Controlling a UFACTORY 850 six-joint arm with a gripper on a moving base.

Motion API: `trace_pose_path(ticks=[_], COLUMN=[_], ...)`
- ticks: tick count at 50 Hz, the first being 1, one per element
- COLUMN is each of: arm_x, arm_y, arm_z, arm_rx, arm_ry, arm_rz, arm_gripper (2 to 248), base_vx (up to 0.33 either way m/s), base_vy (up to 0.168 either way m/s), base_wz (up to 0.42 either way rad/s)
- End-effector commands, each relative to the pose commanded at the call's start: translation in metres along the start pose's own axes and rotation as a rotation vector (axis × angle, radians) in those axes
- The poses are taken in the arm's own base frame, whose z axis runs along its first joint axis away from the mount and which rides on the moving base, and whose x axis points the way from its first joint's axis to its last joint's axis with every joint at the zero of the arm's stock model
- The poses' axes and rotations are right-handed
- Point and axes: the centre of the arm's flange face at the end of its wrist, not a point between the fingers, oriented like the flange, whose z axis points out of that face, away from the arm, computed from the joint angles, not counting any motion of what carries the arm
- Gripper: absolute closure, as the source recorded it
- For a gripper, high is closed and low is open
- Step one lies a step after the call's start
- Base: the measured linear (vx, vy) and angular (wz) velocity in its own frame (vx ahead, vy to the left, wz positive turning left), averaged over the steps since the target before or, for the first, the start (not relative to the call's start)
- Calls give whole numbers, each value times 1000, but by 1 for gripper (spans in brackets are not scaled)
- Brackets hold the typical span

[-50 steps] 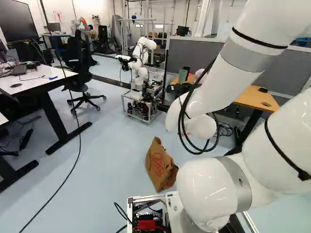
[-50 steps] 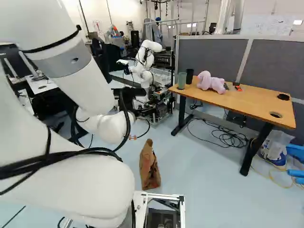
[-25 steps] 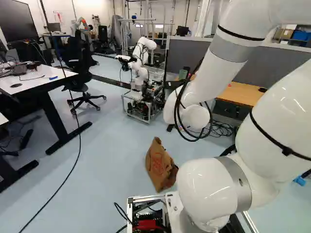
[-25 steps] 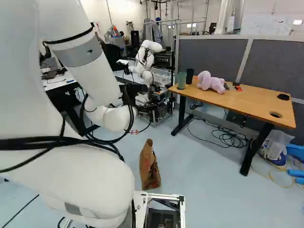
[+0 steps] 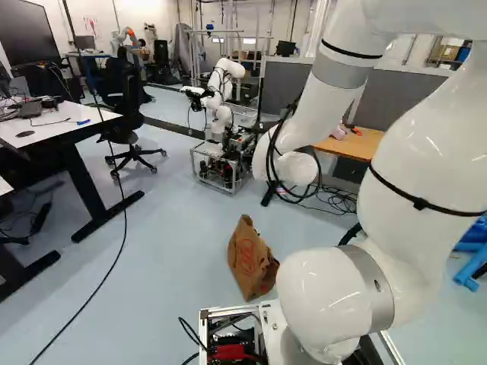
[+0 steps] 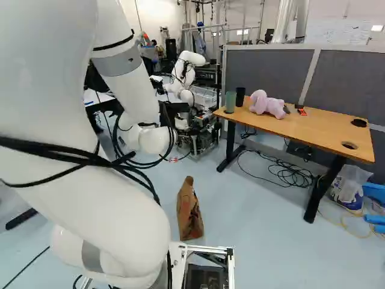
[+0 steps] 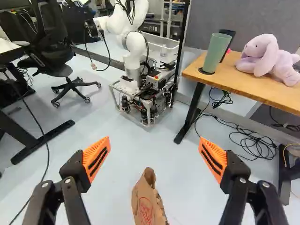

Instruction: Pick up the bag on the ground and place it on the table

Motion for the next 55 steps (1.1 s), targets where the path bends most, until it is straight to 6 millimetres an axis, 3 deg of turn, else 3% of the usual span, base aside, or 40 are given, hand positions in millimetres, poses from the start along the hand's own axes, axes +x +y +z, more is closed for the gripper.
trace_pose_path(ticks=[55], arm_x=[-18], arm_y=[-2], arm_z=[136], arm_rx=[4], arm_ry=[-233], arm_rz=[-2], arm_gripper=[3], base_vx=[0], base_vy=[0], base_wz=[0])
